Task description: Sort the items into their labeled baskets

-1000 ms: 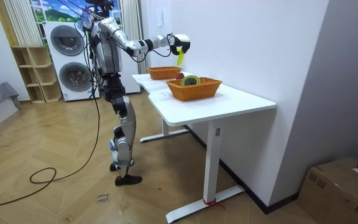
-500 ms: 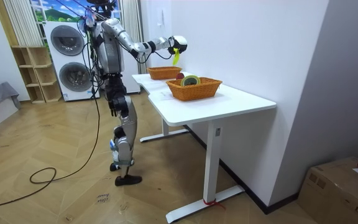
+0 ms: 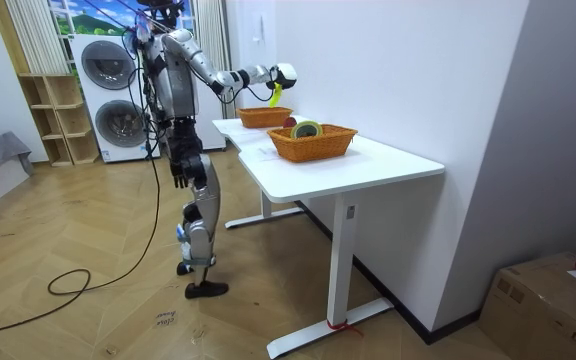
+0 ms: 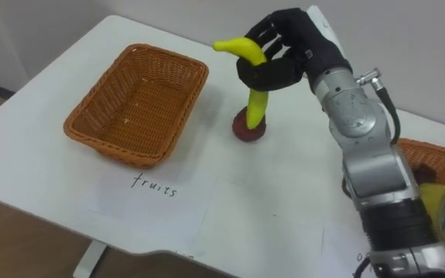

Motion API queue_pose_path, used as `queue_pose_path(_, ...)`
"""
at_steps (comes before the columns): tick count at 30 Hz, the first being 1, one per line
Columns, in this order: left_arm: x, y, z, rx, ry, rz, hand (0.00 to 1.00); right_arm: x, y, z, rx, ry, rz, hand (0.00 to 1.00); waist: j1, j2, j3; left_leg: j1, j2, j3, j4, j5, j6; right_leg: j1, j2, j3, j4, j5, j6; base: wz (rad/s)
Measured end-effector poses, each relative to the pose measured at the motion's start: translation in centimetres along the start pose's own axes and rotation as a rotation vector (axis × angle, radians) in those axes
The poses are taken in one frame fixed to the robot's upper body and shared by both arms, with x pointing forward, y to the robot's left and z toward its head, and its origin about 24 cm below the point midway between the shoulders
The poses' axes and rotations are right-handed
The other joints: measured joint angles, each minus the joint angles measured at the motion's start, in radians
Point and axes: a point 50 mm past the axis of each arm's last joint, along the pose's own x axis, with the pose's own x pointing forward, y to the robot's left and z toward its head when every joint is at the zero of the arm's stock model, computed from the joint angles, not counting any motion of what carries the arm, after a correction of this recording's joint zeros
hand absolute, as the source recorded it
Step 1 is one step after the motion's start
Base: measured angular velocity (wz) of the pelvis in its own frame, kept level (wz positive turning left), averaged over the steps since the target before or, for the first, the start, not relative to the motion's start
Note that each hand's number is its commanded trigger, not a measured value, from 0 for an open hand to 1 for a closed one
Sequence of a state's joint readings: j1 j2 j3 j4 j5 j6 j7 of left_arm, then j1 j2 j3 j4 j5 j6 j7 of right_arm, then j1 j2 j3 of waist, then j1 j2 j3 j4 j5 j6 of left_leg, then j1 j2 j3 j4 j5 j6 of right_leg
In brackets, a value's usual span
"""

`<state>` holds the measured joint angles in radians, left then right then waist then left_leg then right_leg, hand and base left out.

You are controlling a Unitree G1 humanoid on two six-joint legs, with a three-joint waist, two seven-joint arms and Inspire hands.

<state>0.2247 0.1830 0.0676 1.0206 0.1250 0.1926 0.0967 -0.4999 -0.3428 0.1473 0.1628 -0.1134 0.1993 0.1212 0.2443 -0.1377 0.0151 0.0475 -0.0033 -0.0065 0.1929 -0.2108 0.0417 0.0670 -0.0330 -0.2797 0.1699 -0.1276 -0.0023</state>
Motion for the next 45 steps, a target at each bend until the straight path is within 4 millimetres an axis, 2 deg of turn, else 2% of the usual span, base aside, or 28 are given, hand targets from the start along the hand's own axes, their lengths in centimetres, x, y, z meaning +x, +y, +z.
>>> queue_pose_path(3, 0.0, -0.1, 0.0, 0.036, 0.002, 0.001, 0.00, 0.4, 0.0, 0.2, 0.008, -0.001, -0.006, 1.00, 0.010, -0.001, -0.0007, -0.008, -0.004, -0.015, 0.007, 0.000, 0.001, 0.001, -0.002, -0.020, 0.000, 0.000, 0.000, 0.15)
queue_pose_path(8, 0.0, -0.1, -0.1, 0.079, 0.010, 0.006, 0.00, 0.9, 0.5, 0.8, 0.025, -0.017, 0.006, 1.00, 0.026, -0.001, -0.0010, -0.012, -0.010, -0.028, 0.014, 0.001, 0.004, 0.002, -0.007, -0.028, 0.000, -0.002, 0.003, 0.09)
queue_pose_path(15, -0.2, 0.0, 0.9, 0.115, -0.038, 0.022, 0.00, 1.4, 1.1, 1.2, 0.131, -0.027, -0.014, 1.00, 0.060, 0.009, 0.0003, -0.019, -0.012, -0.042, 0.016, 0.002, 0.006, 0.005, -0.018, -0.080, -0.001, -0.003, 0.006, 0.07)
queue_pose_path(21, -0.2, 0.1, 0.9, 0.141, -0.031, 0.030, 0.00, 1.5, 1.6, 1.5, 0.196, -0.034, -0.014, 1.00, 0.073, 0.012, -0.0007, -0.018, -0.018, -0.068, 0.014, 0.003, 0.007, 0.015, -0.020, -0.082, 0.000, -0.014, 0.018, 0.13)
queue_pose_path(31, -0.2, -0.1, 0.8, 0.136, -0.025, 0.028, 0.00, 1.9, 2.5, 1.3, 0.204, -0.013, 0.004, 1.00, 0.109, 0.009, -0.0026, -0.026, -0.031, -0.093, 0.014, 0.005, 0.011, 0.018, -0.034, -0.108, 0.001, -0.021, 0.023, 0.09)
queue_pose_path(38, -0.2, -0.1, 0.8, 0.142, -0.023, 0.024, 0.00, 2.0, 3.2, 1.5, 0.198, -0.015, 0.029, 1.00, 0.119, 0.009, -0.0024, -0.036, -0.033, -0.110, 0.018, 0.005, 0.011, 0.016, -0.036, -0.130, 0.001, -0.024, 0.026, 0.07)
queue_pose_path(45, -0.3, -0.1, 0.7, 0.151, -0.011, 0.018, 0.00, 3.4, 4.6, 1.7, 0.179, 0.021, 0.082, 1.00, 0.124, 0.008, -0.0024, -0.038, -0.036, -0.118, 0.020, 0.006, 0.012, 0.020, -0.037, -0.136, 0.000, -0.024, 0.026, 0.04)
